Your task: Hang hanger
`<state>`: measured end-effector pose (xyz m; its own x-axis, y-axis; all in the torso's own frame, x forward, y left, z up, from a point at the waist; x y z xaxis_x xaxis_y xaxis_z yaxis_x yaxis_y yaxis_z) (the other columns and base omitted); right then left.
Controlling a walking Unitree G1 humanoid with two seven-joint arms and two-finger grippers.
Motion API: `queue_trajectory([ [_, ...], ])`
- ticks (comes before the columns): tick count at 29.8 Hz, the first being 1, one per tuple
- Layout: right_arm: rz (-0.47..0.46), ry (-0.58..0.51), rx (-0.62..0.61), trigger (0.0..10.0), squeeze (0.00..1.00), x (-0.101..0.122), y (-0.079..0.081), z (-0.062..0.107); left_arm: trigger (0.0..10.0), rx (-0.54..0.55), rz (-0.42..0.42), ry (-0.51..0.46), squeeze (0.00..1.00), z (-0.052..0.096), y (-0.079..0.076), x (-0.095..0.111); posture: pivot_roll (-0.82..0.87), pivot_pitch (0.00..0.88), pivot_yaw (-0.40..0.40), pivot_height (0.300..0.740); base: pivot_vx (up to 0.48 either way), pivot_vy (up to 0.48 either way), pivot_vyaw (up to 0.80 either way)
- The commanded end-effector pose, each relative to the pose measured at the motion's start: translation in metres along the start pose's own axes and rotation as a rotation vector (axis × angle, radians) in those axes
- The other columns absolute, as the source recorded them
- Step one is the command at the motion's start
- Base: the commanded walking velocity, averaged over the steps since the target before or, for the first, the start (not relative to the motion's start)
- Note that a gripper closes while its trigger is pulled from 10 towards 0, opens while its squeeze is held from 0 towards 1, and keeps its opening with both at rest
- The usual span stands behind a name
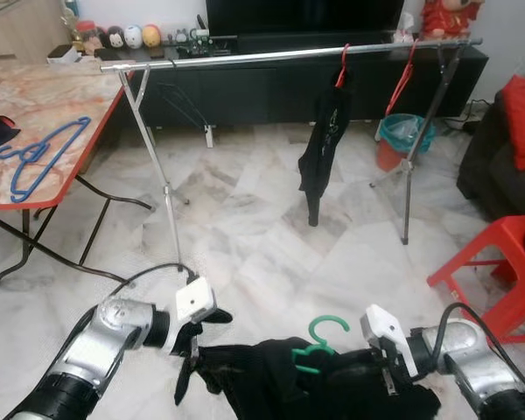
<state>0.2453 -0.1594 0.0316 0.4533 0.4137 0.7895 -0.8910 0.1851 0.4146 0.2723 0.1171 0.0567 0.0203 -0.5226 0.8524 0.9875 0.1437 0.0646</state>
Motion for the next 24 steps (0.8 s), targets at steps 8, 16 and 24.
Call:
queue_trajectory([
  [8, 0.125, -0.024, 0.077, 10.0, 0.0, 0.027, 0.008, -0.011, 10.0, 0.043, -0.013, -0.031, 0.0, -0.004, 0.012, 0.006, 0.03, 0.0, -0.009, 0.74, 0.0, 0.0, 0.0],
  [16, 0.134, -0.018, 0.091, 10.0, 0.0, 0.028, 0.009, -0.02, 4.9, -0.007, 0.018, -0.06, 0.0, -0.002, 0.006, 0.008, 0.04, 0.0, -0.009, 0.74, 0.0, 0.0, 0.0],
  [24, 0.141, -0.017, 0.089, 10.0, 0.0, 0.03, 0.008, -0.02, 0.0, -0.091, 0.05, -0.103, 0.0, 0.001, -0.006, 0.01, 0.04, 0.0, -0.007, 0.74, 0.0, 0.0, 0.0],
])
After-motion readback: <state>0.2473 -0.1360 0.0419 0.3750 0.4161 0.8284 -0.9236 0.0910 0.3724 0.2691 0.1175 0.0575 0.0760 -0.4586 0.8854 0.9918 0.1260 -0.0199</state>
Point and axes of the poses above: a point about 5 cm out from each wrist's last joint towards the gripper, its own z axis pointing back from the gripper into the wrist, its own x axis along the axis of the wrist's last joint, y = z × x, the point moved 4 cm from there along -z, pointing out of the wrist towards the gripper, and after that the axes turned 10 degrees about -z, right-handed, at the moved point
